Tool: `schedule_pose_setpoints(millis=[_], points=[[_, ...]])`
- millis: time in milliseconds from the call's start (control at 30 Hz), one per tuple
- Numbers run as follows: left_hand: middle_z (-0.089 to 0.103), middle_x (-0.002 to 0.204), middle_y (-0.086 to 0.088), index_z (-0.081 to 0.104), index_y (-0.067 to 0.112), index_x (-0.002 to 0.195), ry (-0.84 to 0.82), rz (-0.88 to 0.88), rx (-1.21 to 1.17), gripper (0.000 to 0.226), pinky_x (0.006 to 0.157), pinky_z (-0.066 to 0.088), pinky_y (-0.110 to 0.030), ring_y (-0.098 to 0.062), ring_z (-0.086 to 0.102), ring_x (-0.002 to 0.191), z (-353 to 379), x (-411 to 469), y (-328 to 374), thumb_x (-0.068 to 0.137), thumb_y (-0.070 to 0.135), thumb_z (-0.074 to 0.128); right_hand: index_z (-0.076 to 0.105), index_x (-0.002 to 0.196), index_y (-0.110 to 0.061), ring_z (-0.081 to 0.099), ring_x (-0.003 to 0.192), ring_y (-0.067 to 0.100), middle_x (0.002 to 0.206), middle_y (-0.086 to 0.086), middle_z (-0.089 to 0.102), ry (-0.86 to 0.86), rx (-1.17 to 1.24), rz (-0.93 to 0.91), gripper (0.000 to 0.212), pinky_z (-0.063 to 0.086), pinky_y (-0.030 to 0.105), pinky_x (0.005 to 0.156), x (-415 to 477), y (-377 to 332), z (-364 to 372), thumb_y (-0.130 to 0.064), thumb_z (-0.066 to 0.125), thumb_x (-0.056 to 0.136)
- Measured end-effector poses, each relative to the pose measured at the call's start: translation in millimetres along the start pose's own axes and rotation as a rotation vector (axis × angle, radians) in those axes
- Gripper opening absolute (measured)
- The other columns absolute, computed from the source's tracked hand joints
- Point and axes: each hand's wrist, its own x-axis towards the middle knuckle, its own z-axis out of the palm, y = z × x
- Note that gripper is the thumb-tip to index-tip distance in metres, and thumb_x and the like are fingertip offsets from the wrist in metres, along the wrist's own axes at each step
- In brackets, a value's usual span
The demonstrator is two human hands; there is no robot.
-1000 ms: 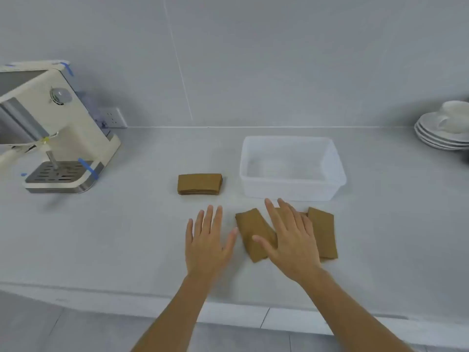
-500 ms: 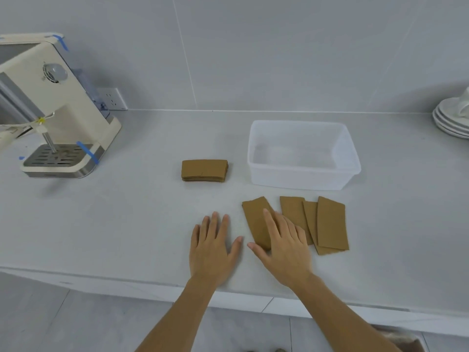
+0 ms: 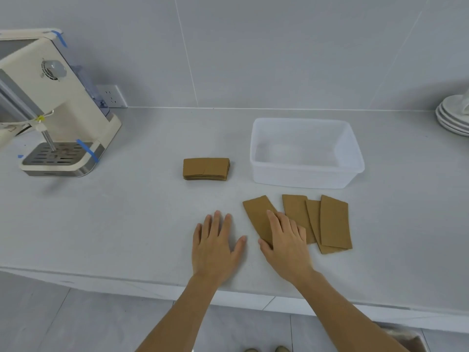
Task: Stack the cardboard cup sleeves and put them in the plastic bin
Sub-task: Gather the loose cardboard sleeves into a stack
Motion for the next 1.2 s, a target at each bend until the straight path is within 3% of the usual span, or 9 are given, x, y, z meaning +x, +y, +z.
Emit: schedule_pose_setpoints(millis=[167, 300, 400, 600, 733, 833, 1000, 1100, 1200], points=[[0.037, 0.15, -0.004, 0.039, 0.017, 0.138, 0.051, -0.095, -0.358, 0.061, 0.115, 0.017, -0.036, -0.018, 0.025, 0.14, -23.6, 10.6, 4.6, 0.089, 0.054, 0.039, 0.025, 0.142, -0.018, 0.031, 0.132, 0.022, 0.143, 0.004, 0.036, 0.02, 0.148, -0.001, 0.067, 0.022, 0.036, 0.106, 9.9, -3.6, -11.7, -0.029, 0.057, 0.085], [0.056, 0.13, 0.0, 0.055, 0.023, 0.12, 0.054, -0.3, -0.968, 0.041, 0.098, 0.04, -0.03, -0.014, 0.049, 0.119, -47.8, 15.6, 13.8, 0.088, 0.047, 0.049, 0.028, 0.141, -0.016, 0.032, 0.131, 0.022, 0.142, 0.005, 0.038, 0.083, 0.271, 0.038, 0.067, 0.019, 0.034, 0.106, 16.4, -11.3, -21.5, -0.028, 0.06, 0.084], [0.064, 0.112, -0.002, 0.06, 0.024, 0.1, -0.041, -0.443, -1.434, 0.022, 0.086, 0.042, -0.023, -0.015, 0.058, 0.107, -60.2, 20.6, 18.7, 0.089, 0.04, 0.051, 0.031, 0.139, -0.016, 0.036, 0.126, 0.019, 0.137, 0.003, 0.042, 0.121, 0.385, 0.032, 0.065, 0.02, 0.031, 0.104, 16.9, -21.6, -28.5, -0.03, 0.061, 0.083], [0.057, 0.125, -0.013, 0.052, 0.008, 0.129, -0.437, -0.523, -2.146, 0.073, 0.108, 0.035, -0.046, -0.03, 0.052, 0.119, -58.0, 25.7, 6.9, 0.08, 0.061, 0.049, 0.035, 0.136, -0.02, 0.039, 0.122, 0.016, 0.135, -0.001, 0.043, 0.067, 0.577, -0.033, 0.061, 0.033, 0.038, 0.106, 3.9, -52.2, -30.7, -0.033, 0.061, 0.083], [0.059, 0.131, -0.011, 0.054, 0.011, 0.128, -0.55, -0.478, -2.28, 0.082, 0.099, 0.045, -0.046, -0.028, 0.055, 0.12, -54.5, 23.3, 1.0, 0.07, 0.067, 0.058, 0.041, 0.134, -0.024, 0.033, 0.12, 0.008, 0.139, -0.004, 0.038, 0.036, 0.588, -0.111, 0.054, 0.029, 0.027, 0.105, -8.3, -66.5, -18.0, -0.037, 0.059, 0.084], [0.059, 0.131, -0.012, 0.052, 0.011, 0.129, -0.5, -0.49, -2.363, 0.082, 0.101, 0.041, -0.048, -0.026, 0.056, 0.12, -50.1, 23.7, 2.3, 0.067, 0.064, 0.062, 0.05, 0.127, -0.017, 0.038, 0.119, 0.009, 0.134, 0.001, 0.044, -0.02, 0.559, -0.182, 0.048, 0.029, 0.028, 0.106, -11.2, -70.5, -9.3, -0.037, 0.058, 0.084], [0.06, 0.13, -0.012, 0.052, 0.011, 0.13, -0.454, -0.518, -2.38, 0.081, 0.104, 0.039, -0.049, -0.026, 0.058, 0.118, -45.5, 27.2, -4.5, 0.067, 0.06, 0.064, 0.056, 0.124, -0.02, 0.038, 0.124, 0.007, 0.132, -0.004, 0.048, -0.153, 0.493, -0.272, 0.048, 0.013, 0.008, 0.099, -1.7, -60.9, -10.7, -0.048, 0.053, 0.084], [0.061, 0.128, -0.012, 0.053, 0.012, 0.129, -0.439, -0.55, -2.404, 0.078, 0.093, 0.049, -0.046, -0.026, 0.06, 0.115, -44.4, 28.6, -11.8, 0.067, 0.058, 0.064, 0.061, 0.115, -0.017, 0.048, 0.11, 0.009, 0.121, -0.002, 0.057, -0.176, 0.473, -0.251, 0.041, 0.034, 0.023, 0.098, 12.8, -47.9, -18.5, -0.045, 0.053, 0.086], [0.064, 0.125, -0.013, 0.056, 0.012, 0.125, -0.403, -0.588, -2.445, 0.075, 0.093, 0.049, -0.051, -0.028, 0.061, 0.114, -41.4, 28.6, -15.5, 0.065, 0.055, 0.068, 0.058, 0.117, -0.014, 0.054, 0.106, 0.018, 0.118, 0.004, 0.06, -0.065, 0.318, -0.119, 0.037, 0.04, 0.028, 0.09, 29.2, -32.3, -20.3, -0.037, 0.052, 0.088]])
